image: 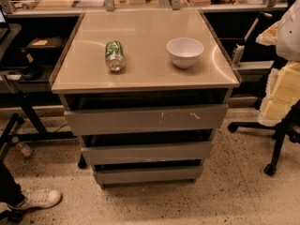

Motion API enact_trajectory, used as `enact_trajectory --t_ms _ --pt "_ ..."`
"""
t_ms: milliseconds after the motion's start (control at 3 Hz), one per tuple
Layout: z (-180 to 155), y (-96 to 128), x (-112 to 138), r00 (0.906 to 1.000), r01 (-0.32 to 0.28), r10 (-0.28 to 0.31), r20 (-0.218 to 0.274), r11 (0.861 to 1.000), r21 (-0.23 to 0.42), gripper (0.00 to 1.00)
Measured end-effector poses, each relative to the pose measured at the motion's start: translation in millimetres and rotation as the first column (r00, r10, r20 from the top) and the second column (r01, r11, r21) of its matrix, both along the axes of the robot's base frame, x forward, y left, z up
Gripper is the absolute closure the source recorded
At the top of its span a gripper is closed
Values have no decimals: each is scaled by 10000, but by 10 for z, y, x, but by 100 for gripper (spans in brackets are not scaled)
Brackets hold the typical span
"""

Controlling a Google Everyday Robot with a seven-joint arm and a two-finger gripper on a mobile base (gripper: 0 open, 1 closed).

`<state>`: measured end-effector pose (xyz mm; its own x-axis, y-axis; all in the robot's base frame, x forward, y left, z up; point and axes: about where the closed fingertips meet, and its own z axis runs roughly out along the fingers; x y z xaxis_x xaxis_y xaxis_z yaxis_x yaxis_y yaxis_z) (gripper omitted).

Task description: Open middle drawer

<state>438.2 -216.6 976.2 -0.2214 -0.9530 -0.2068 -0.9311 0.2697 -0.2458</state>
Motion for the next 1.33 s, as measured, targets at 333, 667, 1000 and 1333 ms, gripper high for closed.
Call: enact_trajectory --t_ms 333,667,1000,1333 --pt "-42 34 -5 9999 -9 9 109 10000 34 0" --pt "-391 314 -110 9999 -53 64 -142 9973 727 0" --pt "-1153 740 -228 9927 -405 537 -1081 9919 1205 0" --pt "-2079 1154 -350 9675 -727 1033 -2310 9879 1372 0"
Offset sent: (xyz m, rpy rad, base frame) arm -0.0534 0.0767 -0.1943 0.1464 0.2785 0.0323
